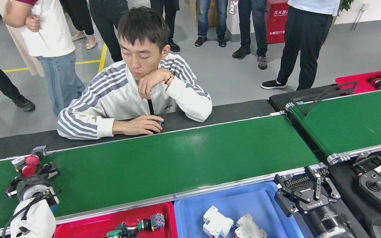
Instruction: Pick switch part from conveyor to tray
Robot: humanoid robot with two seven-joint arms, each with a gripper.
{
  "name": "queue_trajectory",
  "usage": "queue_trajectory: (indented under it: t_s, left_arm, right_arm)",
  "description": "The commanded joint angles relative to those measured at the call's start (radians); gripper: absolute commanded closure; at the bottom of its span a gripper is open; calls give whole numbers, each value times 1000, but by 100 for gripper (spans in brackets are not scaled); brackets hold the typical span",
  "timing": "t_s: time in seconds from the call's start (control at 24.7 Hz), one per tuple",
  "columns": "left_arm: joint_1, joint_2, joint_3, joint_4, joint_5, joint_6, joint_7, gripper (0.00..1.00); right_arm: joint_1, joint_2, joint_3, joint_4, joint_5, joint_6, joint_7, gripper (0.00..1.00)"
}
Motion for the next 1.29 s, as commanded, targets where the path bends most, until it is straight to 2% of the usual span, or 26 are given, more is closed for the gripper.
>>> queue_trajectory:
  t_s: [0.0, 0.28, 0.4, 0.53, 0.65, 0.77, 0.85, 0.89, 0.93, 0.97, 1.01, 1.09, 1.25]
  left_arm:
    - [-5, 3, -1, -25, 7, -15, 7, 48]
    - [82, 4, -6, -142, 70, -47, 40, 62]
    - [114, 4, -6, -188, 70, -48, 44, 63]
    - [182, 4, -7, -294, 72, -74, 44, 63]
    - [363, 20, 6, -548, 81, -242, 41, 61]
    - [610, 13, 43, -853, 106, -538, 38, 56]
    - [751, 7, 60, -996, 130, -749, 38, 49]
    - [805, -7, 65, -1033, 159, -880, 38, 35]
    - [818, -23, 63, -1024, 178, -967, 38, 24]
    - [821, -53, 63, -1021, 182, -1033, 38, 6]
    - [828, -77, 63, -1021, 182, -1072, 38, 0]
    - [834, -102, 49, -1021, 182, -1121, 38, 0]
    - [834, -117, 75, -1021, 184, -1104, 40, 0]
  right_arm:
    - [-13, -8, -2, -9, -3, -1, -9, 1]
    - [-9, -6, -2, -9, -3, -1, -7, 1]
    - [-11, -6, -2, -9, -3, -1, -7, 1]
    - [-11, -6, -2, -9, -3, -1, -7, 1]
    - [-11, -6, 0, -9, -3, -1, -7, 1]
    - [-6, -6, -2, 6, -4, -1, -9, 1]
    - [-6, -3, -2, 11, -4, 3, -10, 1]
    - [-3, -2, -8, 9, -4, 8, -10, 1]
    - [-3, 2, -14, 9, -6, 13, -12, 1]
    - [-3, 2, -28, 11, -7, 30, -12, 1]
    - [-3, 2, -43, 11, -7, 43, -12, 1]
    - [0, -2, -57, 11, -7, 65, -12, 1]
    - [0, -5, -59, 12, -9, 62, -12, 1]
